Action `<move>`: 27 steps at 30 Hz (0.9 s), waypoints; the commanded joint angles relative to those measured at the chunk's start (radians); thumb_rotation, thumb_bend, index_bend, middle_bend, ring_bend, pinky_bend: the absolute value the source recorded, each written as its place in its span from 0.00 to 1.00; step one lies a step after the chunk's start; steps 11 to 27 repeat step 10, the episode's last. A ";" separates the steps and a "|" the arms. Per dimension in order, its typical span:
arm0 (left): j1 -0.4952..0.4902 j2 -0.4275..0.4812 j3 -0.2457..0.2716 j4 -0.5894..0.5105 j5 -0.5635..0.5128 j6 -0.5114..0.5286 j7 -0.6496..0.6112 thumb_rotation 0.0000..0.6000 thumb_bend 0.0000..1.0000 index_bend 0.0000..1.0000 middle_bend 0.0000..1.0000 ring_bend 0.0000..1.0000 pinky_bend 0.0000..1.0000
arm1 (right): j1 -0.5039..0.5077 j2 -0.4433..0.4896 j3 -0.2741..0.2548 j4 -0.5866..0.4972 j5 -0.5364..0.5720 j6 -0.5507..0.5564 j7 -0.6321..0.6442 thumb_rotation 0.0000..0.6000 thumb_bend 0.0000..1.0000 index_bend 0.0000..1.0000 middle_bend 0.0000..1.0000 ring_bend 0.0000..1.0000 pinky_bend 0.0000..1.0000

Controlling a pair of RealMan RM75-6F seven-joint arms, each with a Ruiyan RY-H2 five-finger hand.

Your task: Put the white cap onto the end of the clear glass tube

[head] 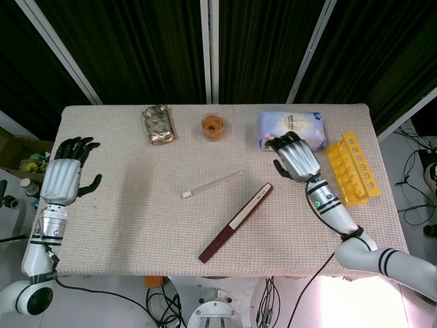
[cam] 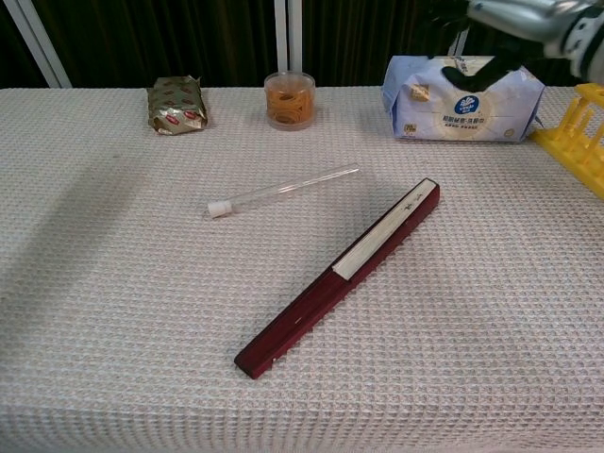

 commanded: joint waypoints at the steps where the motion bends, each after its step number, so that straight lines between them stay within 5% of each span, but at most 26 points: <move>1: 0.068 0.078 0.047 0.020 0.038 0.056 0.016 1.00 0.32 0.22 0.13 0.08 0.10 | -0.170 0.165 -0.044 -0.132 0.006 0.159 0.074 1.00 0.46 0.25 0.31 0.24 0.25; 10: 0.258 0.196 0.166 -0.006 0.170 0.217 -0.113 1.00 0.32 0.24 0.14 0.08 0.10 | -0.421 0.328 -0.135 -0.231 -0.093 0.408 0.267 1.00 0.40 0.15 0.23 0.15 0.19; 27: 0.258 0.196 0.166 -0.006 0.170 0.217 -0.113 1.00 0.32 0.24 0.14 0.08 0.10 | -0.421 0.328 -0.135 -0.231 -0.093 0.408 0.267 1.00 0.40 0.15 0.23 0.15 0.19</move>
